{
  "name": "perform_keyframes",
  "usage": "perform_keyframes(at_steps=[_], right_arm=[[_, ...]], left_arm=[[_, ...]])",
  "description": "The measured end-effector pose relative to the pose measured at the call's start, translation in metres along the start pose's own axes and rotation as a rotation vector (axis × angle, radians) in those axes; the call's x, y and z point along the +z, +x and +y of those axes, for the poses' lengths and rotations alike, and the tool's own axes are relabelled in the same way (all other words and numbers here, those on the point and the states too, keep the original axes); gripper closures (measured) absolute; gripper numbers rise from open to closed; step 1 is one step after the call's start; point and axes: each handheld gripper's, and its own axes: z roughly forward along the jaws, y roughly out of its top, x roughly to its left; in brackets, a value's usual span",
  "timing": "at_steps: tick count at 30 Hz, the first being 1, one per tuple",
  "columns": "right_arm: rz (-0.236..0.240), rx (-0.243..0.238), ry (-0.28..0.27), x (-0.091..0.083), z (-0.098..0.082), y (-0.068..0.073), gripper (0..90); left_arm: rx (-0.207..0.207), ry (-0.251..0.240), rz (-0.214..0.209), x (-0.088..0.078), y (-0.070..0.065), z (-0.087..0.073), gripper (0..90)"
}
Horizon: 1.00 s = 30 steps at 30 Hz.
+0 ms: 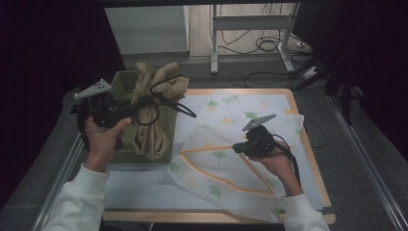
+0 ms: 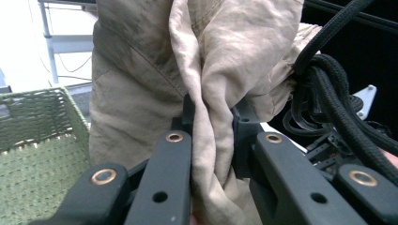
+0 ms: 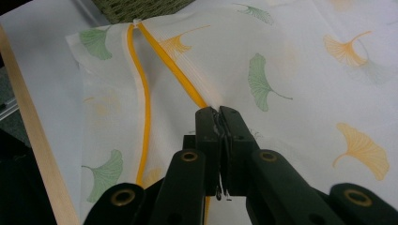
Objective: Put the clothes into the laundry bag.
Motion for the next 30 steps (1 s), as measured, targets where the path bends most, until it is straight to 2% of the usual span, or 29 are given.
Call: perform_keyframes(at_steps=[12,23,30], right_arm=[[0.0,0.003,-0.001,0.0,0.0,0.0,85.5],[0.0,0.0,-0.002,0.0,0.0,0.0,85.6],[0.002,-0.003,-0.004,-0.001,0.0,0.001,85.6]], left_arm=[[0.003,0.015,-0.046,0.004,-0.009,-0.002,80.7],[0.022,0.017,-0.107,0.003,-0.026,-0.006,80.7],[0.024,0.026,-0.123,0.006,-0.031,-0.008,80.6]])
